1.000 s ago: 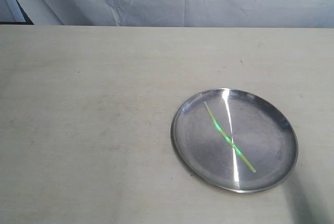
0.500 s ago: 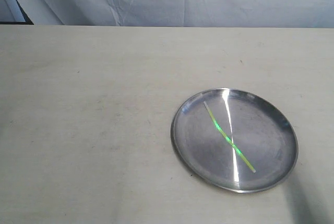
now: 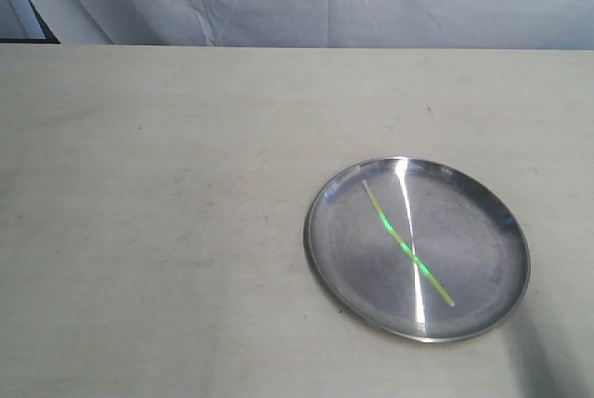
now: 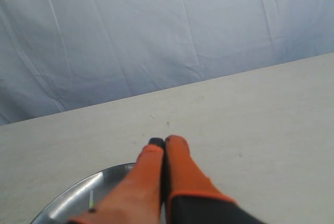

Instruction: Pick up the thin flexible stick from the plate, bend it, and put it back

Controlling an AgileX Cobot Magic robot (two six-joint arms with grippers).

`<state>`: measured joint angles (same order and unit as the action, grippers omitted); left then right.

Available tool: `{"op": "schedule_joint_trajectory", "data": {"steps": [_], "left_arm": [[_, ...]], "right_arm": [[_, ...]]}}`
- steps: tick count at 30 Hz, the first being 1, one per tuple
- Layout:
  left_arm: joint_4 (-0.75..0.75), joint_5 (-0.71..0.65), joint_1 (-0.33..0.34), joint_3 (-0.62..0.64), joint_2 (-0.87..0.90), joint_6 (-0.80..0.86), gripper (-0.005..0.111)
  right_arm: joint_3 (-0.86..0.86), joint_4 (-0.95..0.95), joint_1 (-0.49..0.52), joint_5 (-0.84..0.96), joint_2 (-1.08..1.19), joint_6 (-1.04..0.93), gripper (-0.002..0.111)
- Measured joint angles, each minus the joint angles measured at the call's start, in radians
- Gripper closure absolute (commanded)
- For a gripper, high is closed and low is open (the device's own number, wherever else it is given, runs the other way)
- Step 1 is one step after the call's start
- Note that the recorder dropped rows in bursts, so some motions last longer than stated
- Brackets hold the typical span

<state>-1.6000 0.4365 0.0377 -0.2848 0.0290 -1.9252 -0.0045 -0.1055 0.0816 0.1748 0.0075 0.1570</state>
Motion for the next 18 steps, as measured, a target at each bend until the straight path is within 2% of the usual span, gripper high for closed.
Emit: {"op": "schedule_joint_trajectory", "data": {"steps": [2, 5, 10, 13, 17, 18], "left_arm": [[-0.083, -0.006, 0.002, -0.018, 0.0, -0.049, 0.107], [-0.127, -0.027, 0.015, -0.022, 0.0, -0.093, 0.107], [-0.112, -0.101, 0.03, -0.022, 0.0, -0.147, 0.107], [0.108, -0.232, 0.03, -0.022, 0.0, -0.151, 0.107], [0.684, -0.558, 0.03, -0.035, 0.0, -0.042, 0.107], [0.784, -0.634, 0.03, -0.037, 0.0, -0.002, 0.107]], "right_arm": [[0.0, 0.0, 0.0, 0.0, 0.0, 0.0, 0.108], [0.0, 0.0, 0.0, 0.0, 0.0, 0.0, 0.108], [0.0, 0.0, 0.0, 0.0, 0.0, 0.0, 0.108], [0.0, 0.0, 0.0, 0.0, 0.0, 0.0, 0.108], [0.0, 0.0, 0.0, 0.0, 0.0, 0.0, 0.108], [0.0, 0.0, 0.0, 0.0, 0.0, 0.0, 0.108]]}}
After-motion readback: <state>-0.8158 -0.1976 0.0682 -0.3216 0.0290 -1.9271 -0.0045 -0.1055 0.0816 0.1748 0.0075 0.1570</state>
